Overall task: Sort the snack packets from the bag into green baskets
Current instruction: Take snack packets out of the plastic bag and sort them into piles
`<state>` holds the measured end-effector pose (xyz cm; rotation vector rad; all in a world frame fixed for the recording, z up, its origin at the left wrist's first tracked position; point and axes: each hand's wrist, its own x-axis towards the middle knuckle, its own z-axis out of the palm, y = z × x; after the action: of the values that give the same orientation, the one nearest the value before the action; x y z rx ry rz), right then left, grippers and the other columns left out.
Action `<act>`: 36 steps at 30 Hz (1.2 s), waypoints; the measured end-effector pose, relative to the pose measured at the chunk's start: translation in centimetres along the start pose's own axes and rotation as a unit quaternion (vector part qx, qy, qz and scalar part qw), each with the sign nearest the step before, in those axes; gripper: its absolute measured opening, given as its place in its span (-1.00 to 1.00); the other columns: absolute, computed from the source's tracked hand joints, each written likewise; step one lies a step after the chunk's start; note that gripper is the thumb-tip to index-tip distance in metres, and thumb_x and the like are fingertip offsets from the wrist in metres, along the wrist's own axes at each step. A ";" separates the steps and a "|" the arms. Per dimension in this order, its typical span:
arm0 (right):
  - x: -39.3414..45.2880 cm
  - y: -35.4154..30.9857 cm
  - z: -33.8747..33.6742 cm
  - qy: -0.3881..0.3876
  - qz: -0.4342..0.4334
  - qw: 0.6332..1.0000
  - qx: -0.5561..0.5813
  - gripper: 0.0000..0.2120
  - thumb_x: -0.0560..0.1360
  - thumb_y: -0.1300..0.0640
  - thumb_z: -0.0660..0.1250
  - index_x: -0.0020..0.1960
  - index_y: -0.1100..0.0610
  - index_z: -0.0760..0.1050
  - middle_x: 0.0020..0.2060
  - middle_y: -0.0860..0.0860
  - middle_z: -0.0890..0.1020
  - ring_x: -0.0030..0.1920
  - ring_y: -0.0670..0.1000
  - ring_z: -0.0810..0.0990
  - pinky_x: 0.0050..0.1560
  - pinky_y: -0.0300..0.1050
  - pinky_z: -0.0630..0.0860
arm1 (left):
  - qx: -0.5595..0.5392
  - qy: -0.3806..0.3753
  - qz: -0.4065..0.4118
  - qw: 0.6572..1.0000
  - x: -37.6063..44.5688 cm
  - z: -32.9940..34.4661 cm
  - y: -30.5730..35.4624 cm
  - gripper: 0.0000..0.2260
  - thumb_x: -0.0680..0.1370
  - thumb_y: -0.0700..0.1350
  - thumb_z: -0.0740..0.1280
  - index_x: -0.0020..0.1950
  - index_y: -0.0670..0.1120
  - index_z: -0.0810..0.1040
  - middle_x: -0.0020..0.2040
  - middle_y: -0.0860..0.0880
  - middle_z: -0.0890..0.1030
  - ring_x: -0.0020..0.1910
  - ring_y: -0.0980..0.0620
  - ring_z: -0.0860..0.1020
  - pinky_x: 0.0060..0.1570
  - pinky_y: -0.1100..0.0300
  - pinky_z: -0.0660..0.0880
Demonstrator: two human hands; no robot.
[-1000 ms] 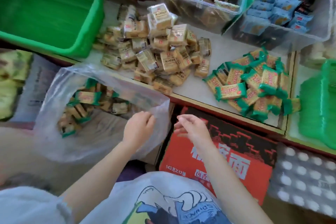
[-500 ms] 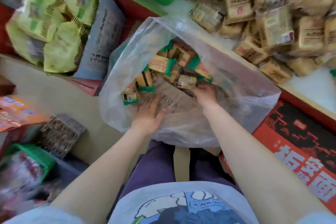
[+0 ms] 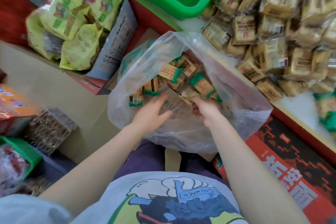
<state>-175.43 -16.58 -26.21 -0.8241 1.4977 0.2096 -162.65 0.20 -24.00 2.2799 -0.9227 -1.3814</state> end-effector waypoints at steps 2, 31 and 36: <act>-3.9 -0.6 -1.4 -0.100 0.008 0.995 0.024 -0.87 0.58 0.12 0.39 0.04 0.17 0.52 -0.37 0.03 0.58 -0.44 -0.04 0.52 -0.39 -0.20 0.46 | -0.052 0.030 0.069 0.996 -1.2 -1.2 2.0 -0.42 0.58 0.07 0.37 0.56 0.12 0.24 0.53 0.00 0.33 0.47 0.04 0.33 0.41 0.01 0.36; -8.4 -16.2 -7.6 0.035 -0.231 0.972 -0.025 -0.79 0.60 0.11 0.37 0.15 0.22 0.58 -0.01 0.12 0.69 -0.27 -0.04 0.68 -0.24 -0.18 0.61 | 0.191 0.354 0.091 0.911 3.3 -11.7 17.0 -0.38 0.63 0.18 0.16 0.62 -0.04 0.10 0.65 -0.06 -0.03 0.62 -0.06 -0.05 0.47 -0.08 0.11; -6.2 -17.9 -4.7 0.069 -0.206 0.975 0.048 -0.55 0.59 0.30 0.34 0.44 0.24 0.34 0.18 0.11 0.56 -0.08 0.03 0.71 0.04 -0.08 0.66 | 0.288 0.243 0.075 0.923 6.1 -11.4 14.5 -0.28 0.62 0.28 0.05 0.65 0.04 -0.19 0.65 -0.01 -0.18 0.61 -0.06 -0.28 0.56 -0.20 -0.08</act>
<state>-169.12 -29.98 -13.58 -1.0661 1.4171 -0.2319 -155.98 -15.25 -14.36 2.6966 -1.4096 -0.4544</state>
